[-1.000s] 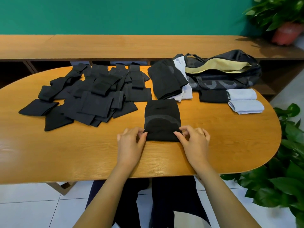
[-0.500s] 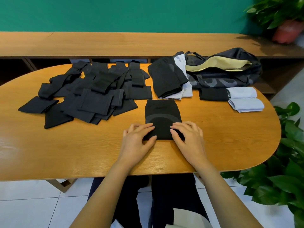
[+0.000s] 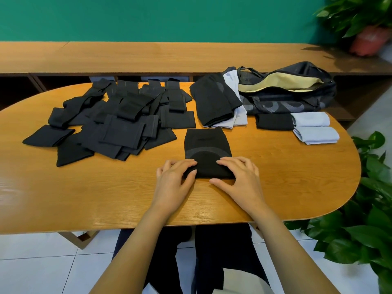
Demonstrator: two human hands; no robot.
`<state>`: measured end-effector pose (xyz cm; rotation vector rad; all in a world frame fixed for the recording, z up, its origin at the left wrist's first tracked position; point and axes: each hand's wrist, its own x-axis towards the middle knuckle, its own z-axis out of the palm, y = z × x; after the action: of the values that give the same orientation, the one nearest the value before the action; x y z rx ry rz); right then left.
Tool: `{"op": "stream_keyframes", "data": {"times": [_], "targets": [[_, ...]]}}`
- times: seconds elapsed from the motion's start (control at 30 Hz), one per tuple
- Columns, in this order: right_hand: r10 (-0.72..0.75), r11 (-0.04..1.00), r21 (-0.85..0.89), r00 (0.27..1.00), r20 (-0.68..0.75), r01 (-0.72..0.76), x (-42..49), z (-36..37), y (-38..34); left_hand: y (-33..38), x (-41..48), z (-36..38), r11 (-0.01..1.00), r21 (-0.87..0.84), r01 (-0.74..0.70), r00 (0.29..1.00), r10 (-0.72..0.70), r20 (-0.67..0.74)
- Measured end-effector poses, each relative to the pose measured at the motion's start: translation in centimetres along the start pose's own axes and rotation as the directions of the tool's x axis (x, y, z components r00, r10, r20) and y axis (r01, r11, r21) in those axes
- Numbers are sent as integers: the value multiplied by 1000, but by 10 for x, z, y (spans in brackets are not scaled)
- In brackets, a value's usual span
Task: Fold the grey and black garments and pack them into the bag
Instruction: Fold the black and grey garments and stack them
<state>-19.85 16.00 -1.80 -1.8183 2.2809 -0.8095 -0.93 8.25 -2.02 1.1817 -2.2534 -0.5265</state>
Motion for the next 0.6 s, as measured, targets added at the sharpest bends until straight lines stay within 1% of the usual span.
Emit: {"op": "stream_keyframes", "data": {"times": [0.13,0.3,0.37,0.43,0.5,0.6], "targets": [[-10,1000,-13,1000,5,10,0,-2,-2,-1,1,1,1000,2,23,1000,-23,-6],[-4,999,53,999,-42,6,-1,-1,-1,0,1,1,997,-49,58,996,-61,-64],[32,996,83,998,-50,-28,-1,-1,-1,3,0,-3,995,-77,60,997,-63,-39],[78,992,101,996,-51,-72,0,-1,0,6,0,-6,994,-92,60,998,-59,16],[120,985,128,991,-55,-112,0,-1,0,8,-1,-8,994,-73,81,995,-78,55],[215,962,174,977,-17,-208,-1,-1,-1,7,-1,-5,986,-81,144,989,-142,32]]}}
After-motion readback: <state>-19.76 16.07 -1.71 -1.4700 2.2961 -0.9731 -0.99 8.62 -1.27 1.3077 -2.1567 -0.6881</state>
